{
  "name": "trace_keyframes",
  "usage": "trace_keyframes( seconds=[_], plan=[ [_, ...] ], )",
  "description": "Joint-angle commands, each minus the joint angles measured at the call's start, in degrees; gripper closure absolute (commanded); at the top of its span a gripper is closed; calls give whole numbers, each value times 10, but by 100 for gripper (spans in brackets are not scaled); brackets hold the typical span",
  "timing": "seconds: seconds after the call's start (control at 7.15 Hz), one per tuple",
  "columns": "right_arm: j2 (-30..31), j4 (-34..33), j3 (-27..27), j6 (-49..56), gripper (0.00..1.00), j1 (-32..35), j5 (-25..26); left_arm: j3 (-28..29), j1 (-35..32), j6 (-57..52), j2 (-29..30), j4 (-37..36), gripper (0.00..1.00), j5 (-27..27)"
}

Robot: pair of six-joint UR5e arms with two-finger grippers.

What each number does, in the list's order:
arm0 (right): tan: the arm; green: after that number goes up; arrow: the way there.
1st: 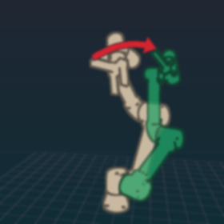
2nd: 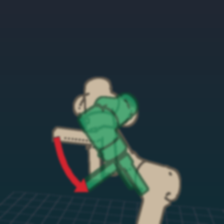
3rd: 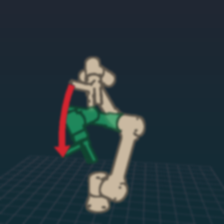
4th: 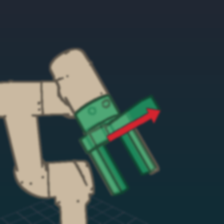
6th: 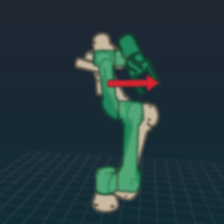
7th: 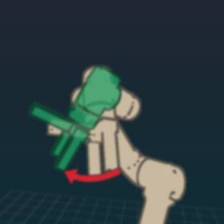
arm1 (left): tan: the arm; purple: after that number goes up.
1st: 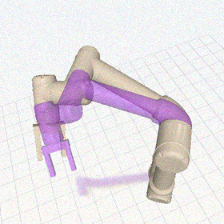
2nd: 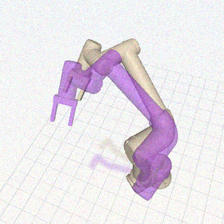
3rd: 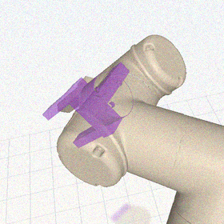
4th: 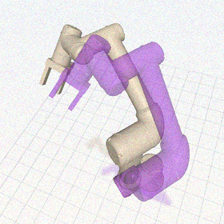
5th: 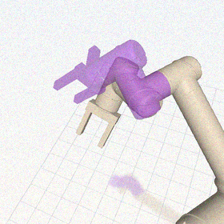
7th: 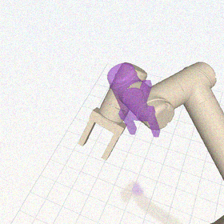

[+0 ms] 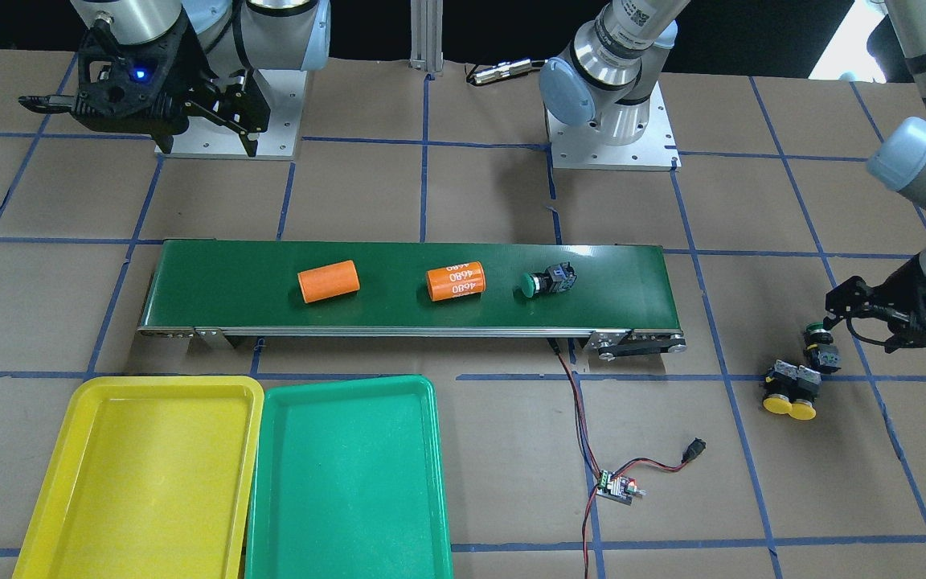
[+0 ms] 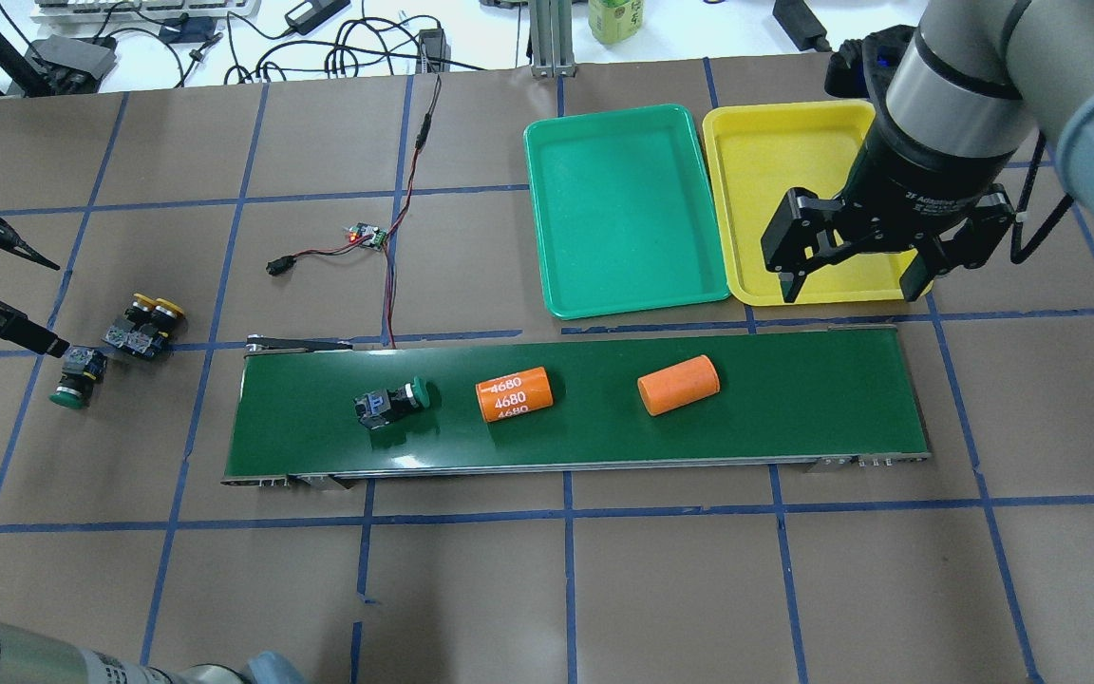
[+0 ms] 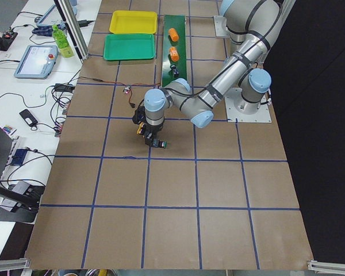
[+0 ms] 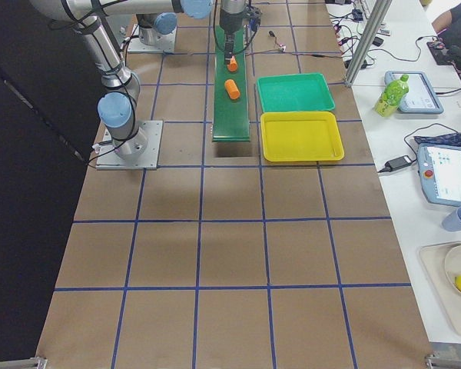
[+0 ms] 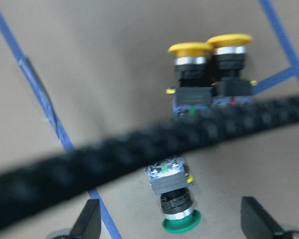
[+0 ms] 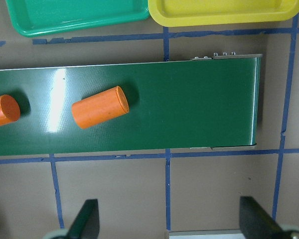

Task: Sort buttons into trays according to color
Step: 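Grasp another green-capped button with the left gripper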

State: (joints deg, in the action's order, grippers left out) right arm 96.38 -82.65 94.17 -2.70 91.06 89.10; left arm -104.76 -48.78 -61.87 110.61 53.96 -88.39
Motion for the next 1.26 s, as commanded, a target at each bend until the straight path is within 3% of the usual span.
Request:
trace_keyframes(
  seconds=[0.0,0.28,0.42,0.56,0.7,1.12],
  plan=[
    [0,-1,0,0,0,0,0,-9,-8,95,28,-9,0,14],
    [2,-1,2,1,0,1,-1,-20,-7,94,57,-66,0,12],
    [1,-1,5,0,0,0,0,-19,-7,95,58,-68,12,11],
    [2,0,5,0,0,0,2,-21,-7,93,58,-68,45,9],
    [2,-1,5,1,0,0,-1,-18,-9,116,51,-68,99,6],
    [2,-2,5,0,0,1,-1,-12,-18,133,34,-66,100,-5]
  ],
)
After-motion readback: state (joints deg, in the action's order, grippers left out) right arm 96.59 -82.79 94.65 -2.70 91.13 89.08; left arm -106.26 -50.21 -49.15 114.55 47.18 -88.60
